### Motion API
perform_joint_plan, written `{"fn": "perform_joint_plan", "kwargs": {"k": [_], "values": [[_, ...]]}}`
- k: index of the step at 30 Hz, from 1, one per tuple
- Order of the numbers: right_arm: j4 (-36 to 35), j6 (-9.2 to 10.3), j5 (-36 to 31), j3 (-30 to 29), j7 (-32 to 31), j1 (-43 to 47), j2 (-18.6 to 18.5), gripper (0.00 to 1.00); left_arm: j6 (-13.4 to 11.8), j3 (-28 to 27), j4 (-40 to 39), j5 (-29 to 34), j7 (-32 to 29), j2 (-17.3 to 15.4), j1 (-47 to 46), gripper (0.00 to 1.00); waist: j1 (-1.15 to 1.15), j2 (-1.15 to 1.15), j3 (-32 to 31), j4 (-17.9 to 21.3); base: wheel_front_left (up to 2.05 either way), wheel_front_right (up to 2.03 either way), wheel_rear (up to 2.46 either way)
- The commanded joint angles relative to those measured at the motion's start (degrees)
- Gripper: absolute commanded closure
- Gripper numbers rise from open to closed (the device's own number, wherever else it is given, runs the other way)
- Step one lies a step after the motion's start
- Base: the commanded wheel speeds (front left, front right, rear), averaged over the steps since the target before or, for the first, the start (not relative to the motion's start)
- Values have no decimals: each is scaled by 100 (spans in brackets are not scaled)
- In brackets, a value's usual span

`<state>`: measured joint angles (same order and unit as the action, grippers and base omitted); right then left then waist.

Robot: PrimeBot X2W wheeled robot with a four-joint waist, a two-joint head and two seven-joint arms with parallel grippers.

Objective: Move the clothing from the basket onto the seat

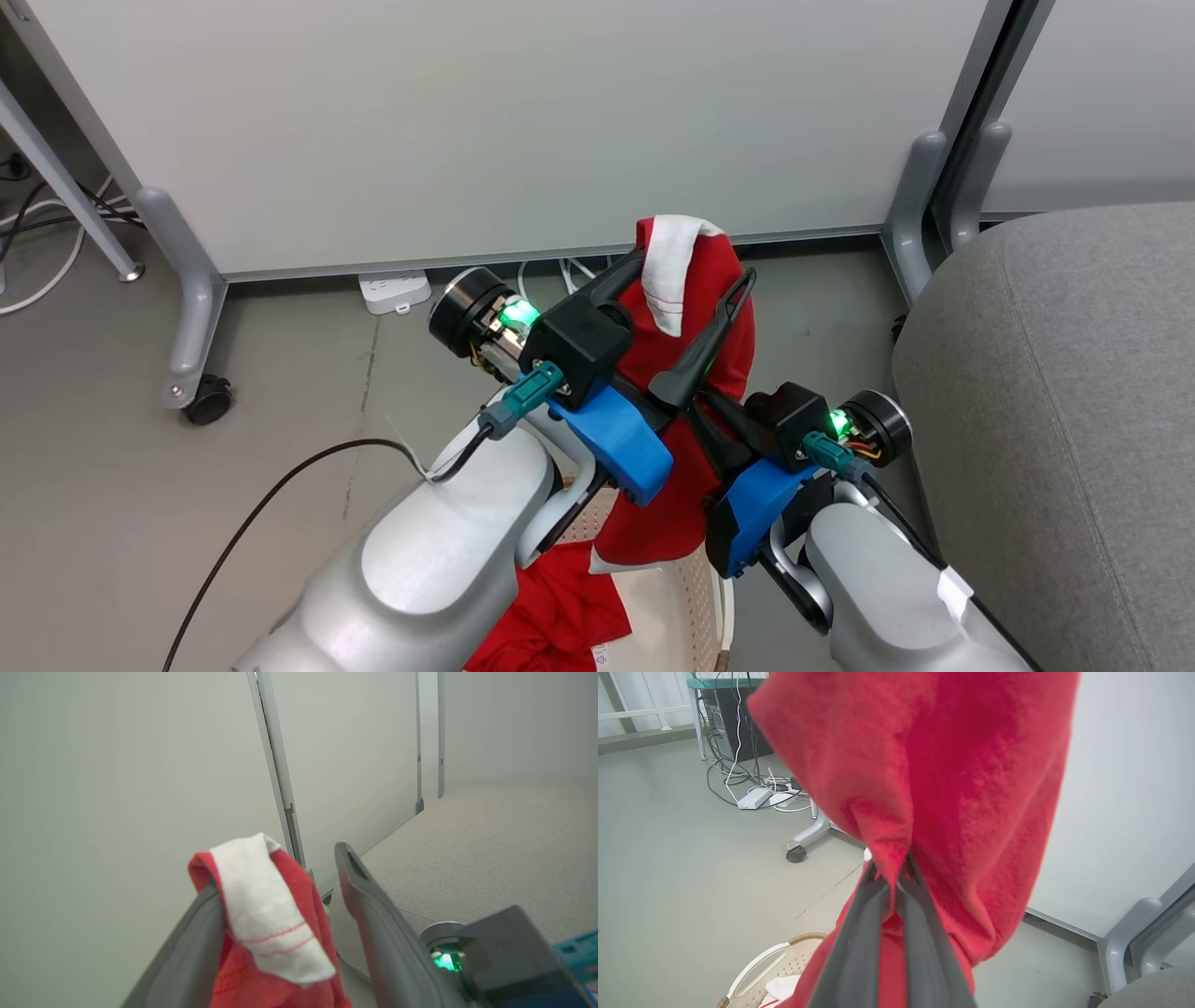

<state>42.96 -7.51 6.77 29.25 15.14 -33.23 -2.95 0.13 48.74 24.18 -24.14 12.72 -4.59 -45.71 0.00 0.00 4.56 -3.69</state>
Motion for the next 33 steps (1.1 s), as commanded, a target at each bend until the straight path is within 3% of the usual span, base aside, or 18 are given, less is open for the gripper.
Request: {"fn": "perform_joint_plan", "kwargs": {"k": [1, 14, 33], "values": [[-30, 4, 33, 4, 2, -32, 11, 100, -26, 14, 0, 24, 41, -29, -79, 0, 0, 0, 17, 5, 0, 0, 0], [-148, 4, 75, -102, 2, -68, 11, 100, -80, 45, 66, -23, 42, -100, -87, 0, 0, 0, 130, 151, 0, 0, 0], [-949, 4, -72, -964, 2, 149, 8, 100, -52, 139, 74, -59, -81, -379, -35, 0, 0, 0, 576, 938, 0, 0, 0]]}}
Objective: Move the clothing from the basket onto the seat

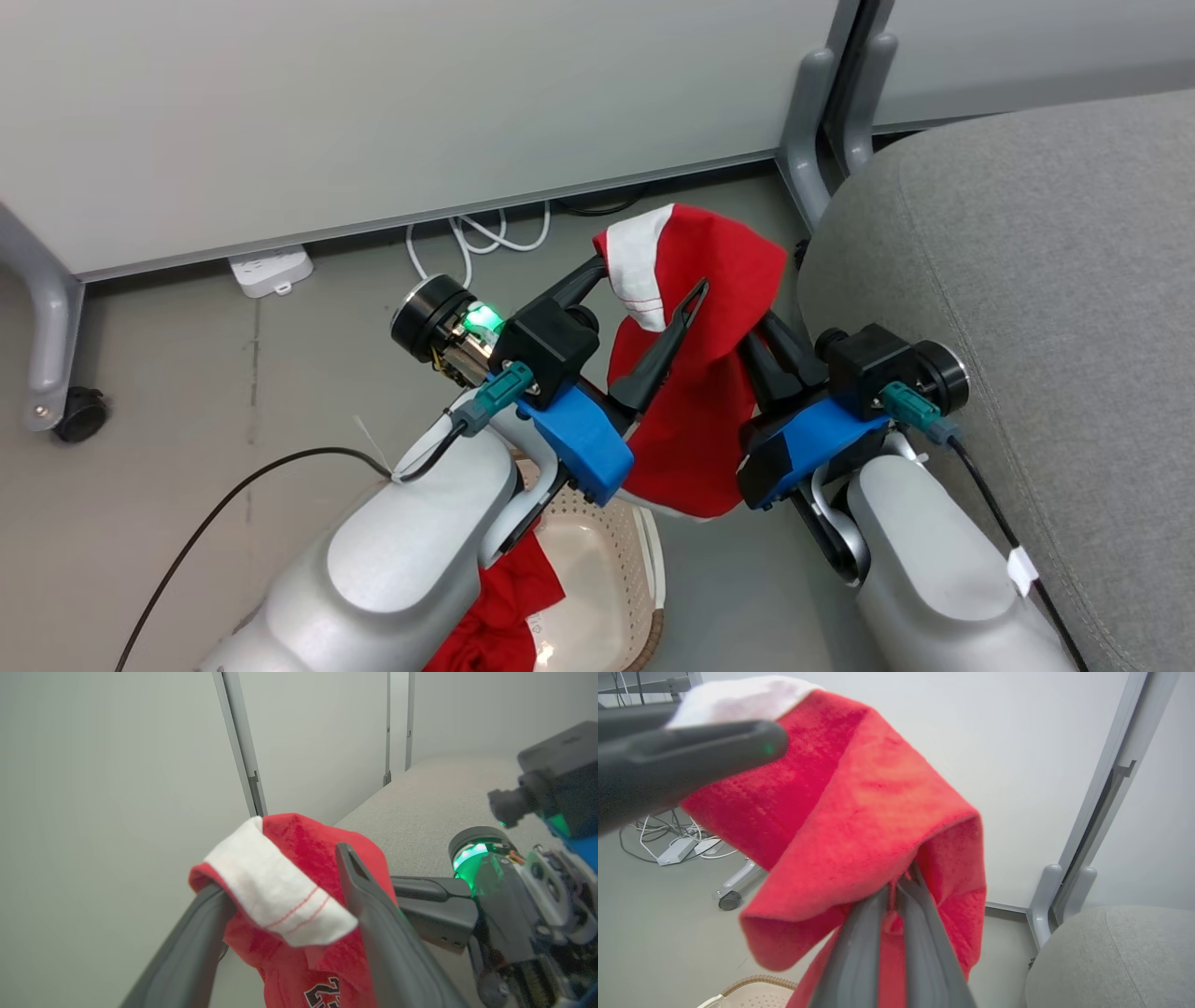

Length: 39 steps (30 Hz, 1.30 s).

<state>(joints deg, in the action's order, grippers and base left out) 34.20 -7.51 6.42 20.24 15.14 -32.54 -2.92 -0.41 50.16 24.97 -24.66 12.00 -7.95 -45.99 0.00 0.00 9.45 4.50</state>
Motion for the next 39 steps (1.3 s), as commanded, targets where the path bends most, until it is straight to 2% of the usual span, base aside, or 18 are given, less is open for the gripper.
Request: {"fn": "perform_joint_plan", "kwargs": {"k": [1, 28, 39], "values": [[-137, 4, -35, -139, 2, 97, 5, 100, 7, 8, -8, -8, -18, -64, -5, 0, 0, 0, 113, 173, 0, 0, 0], [-1413, 4, -184, -1942, 2, 806, 7, 100, 5, 311, -183, 28, -267, -388, 156, 0, 0, 0, 553, 1501, 0, 0, 0], [-1707, 4, -135, -2356, 2, 1182, 6, 100, 18, 453, -302, 62, -279, -363, 76, 0, 0, 0, 737, 1728, 0, 0, 0]]}}
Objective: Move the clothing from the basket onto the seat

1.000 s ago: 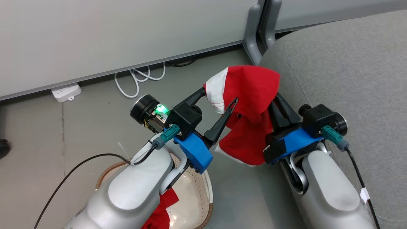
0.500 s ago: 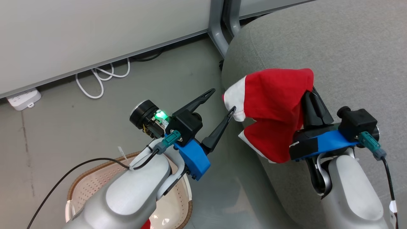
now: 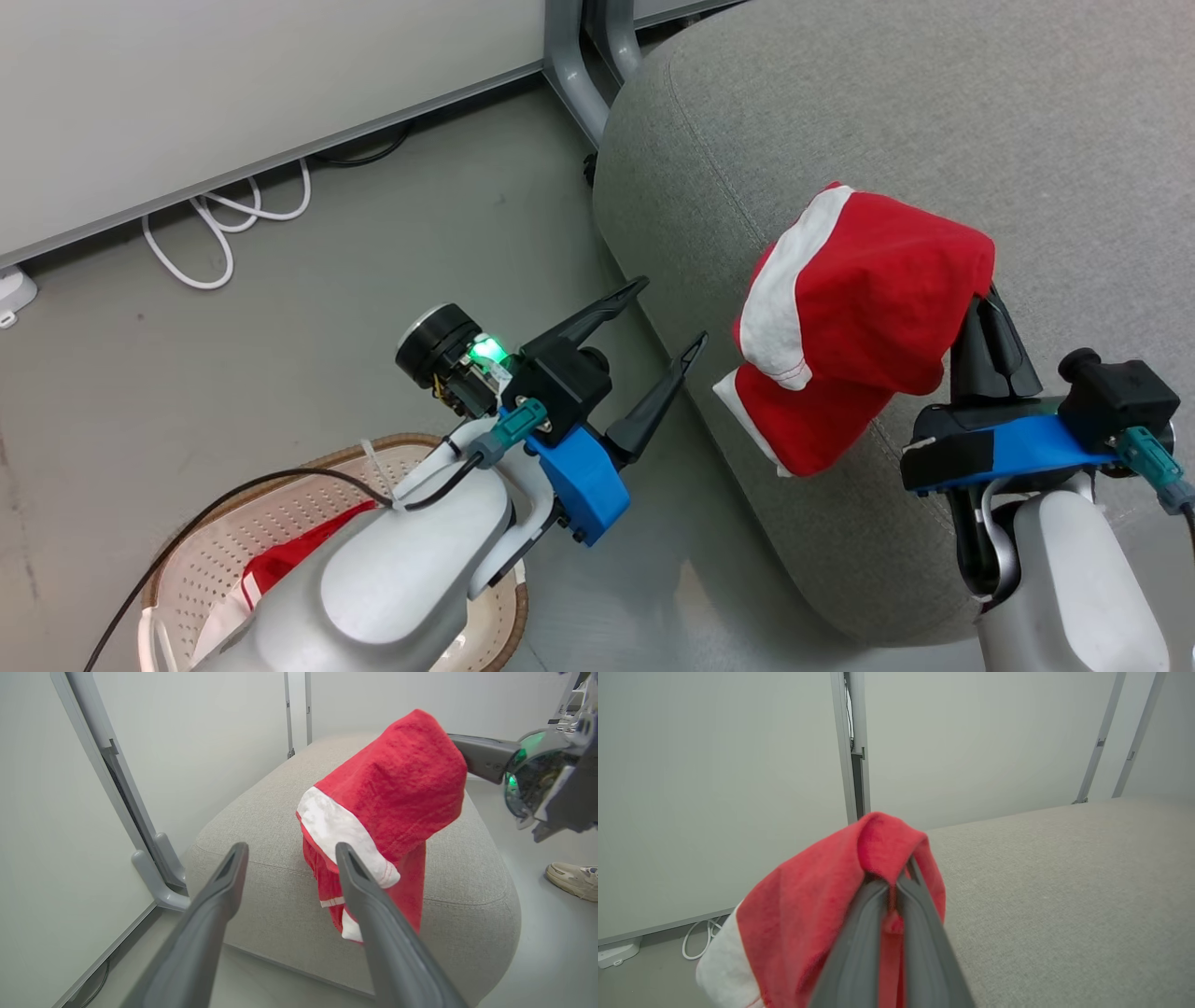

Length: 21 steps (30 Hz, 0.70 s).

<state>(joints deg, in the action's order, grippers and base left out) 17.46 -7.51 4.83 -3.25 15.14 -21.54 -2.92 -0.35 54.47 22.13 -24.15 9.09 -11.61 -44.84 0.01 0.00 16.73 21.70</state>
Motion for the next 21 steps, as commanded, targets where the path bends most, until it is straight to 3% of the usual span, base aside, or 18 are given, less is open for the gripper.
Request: {"fn": "perform_joint_plan", "kwargs": {"k": [1, 10, 18, 21], "values": [[-36, 4, 31, -19, 2, 89, 7, 100, 17, 36, -18, 11, 19, 13, -42, 0, -1, 0, 18, 12, 0, 0, 0], [-149, 4, 11, -48, 2, -294, 6, 100, -14, 72, -60, 38, 68, 37, -136, 0, -1, 0, 163, 16, 0, 0, 0], [-459, 4, -352, -478, 2, -1529, -10, 100, -50, 30, -230, 121, 27, -42, -428, 0, -1, 0, 742, -92, 0, 0, 0], [-583, 4, -467, -755, 3, -2116, -220, 100, -32, 37, -303, 171, -31, -95, -603, 0, -1, 0, 1061, -157, 0, 0, 0]]}}
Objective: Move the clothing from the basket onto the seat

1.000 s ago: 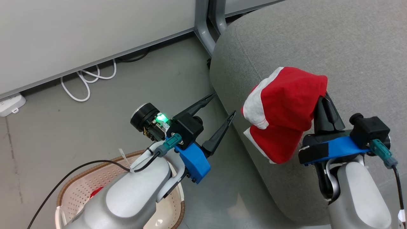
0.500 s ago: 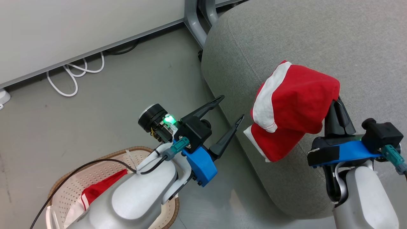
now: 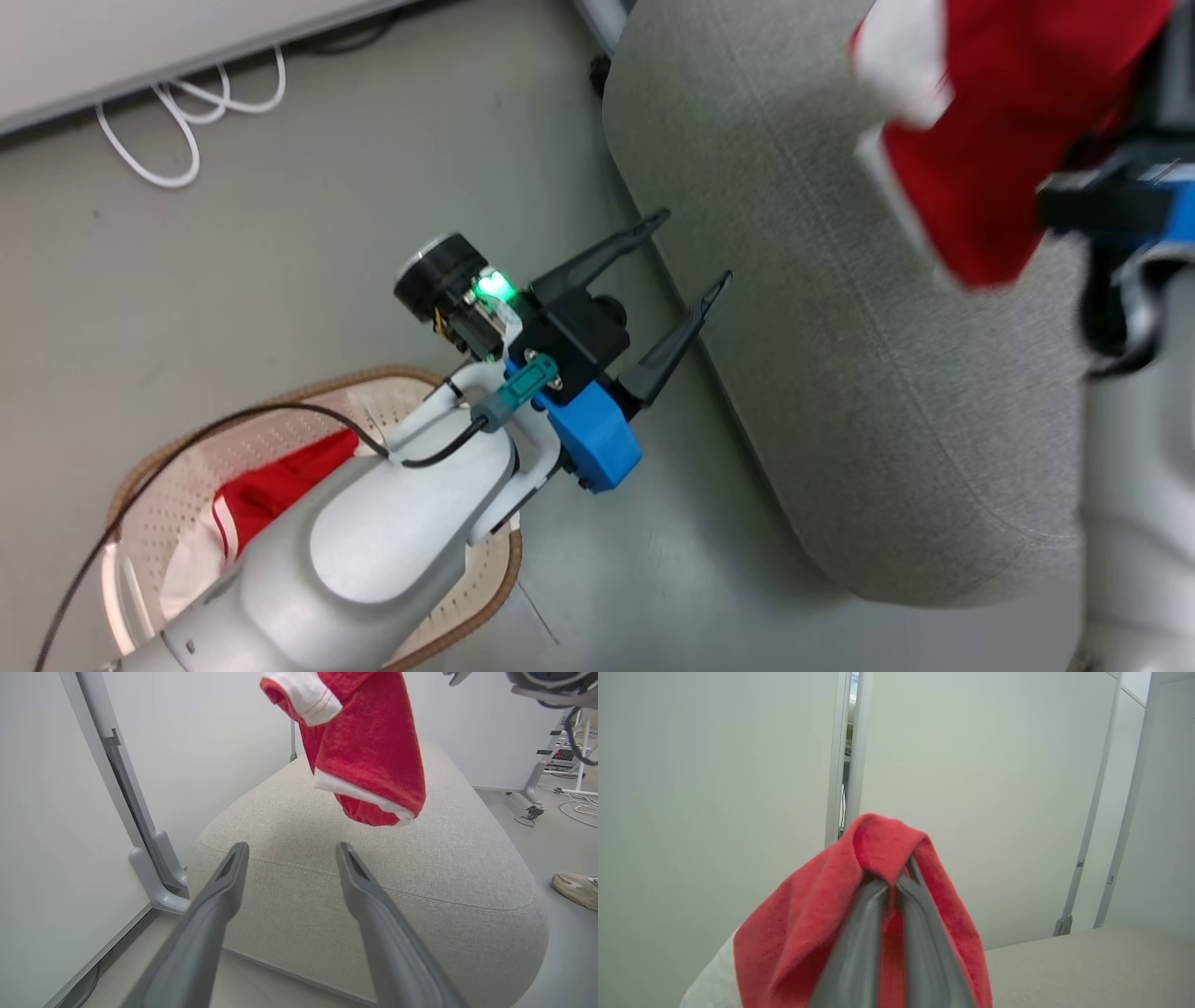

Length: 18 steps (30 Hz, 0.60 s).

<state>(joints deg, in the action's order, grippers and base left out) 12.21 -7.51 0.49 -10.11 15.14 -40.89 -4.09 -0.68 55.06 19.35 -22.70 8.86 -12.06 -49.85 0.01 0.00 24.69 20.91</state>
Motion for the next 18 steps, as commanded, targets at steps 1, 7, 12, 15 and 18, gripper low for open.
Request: {"fn": "perform_joint_plan", "kwargs": {"k": [1, 7, 12, 15, 18], "values": [[-94, 4, -58, -147, 2, -345, -165, 100, 7, -21, -52, 49, -24, -72, -153, 0, -1, 0, 367, -100, 0, 0, 0], [-338, 4, -67, -983, 1, -1224, -839, 100, 1, -47, -226, 169, -156, -164, -496, 0, -1, 0, 1041, -292, 0, 0, 0], [-184, 5, 63, -1541, 2, -1633, -1422, 100, -21, -77, -362, 255, -255, -350, -688, 0, -1, 0, 1450, -309, 0, 0, 0], [45, 4, 65, -1735, 2, -1719, -1599, 100, -44, -88, -452, 281, -315, -457, -764, 0, -1, 0, 1635, -287, 0, 0, 0], [372, 4, 2, -1888, 3, -1682, -1669, 100, -63, -78, -529, 318, -364, -519, -794, 0, -1, 0, 1770, -269, 0, 0, 0]]}}
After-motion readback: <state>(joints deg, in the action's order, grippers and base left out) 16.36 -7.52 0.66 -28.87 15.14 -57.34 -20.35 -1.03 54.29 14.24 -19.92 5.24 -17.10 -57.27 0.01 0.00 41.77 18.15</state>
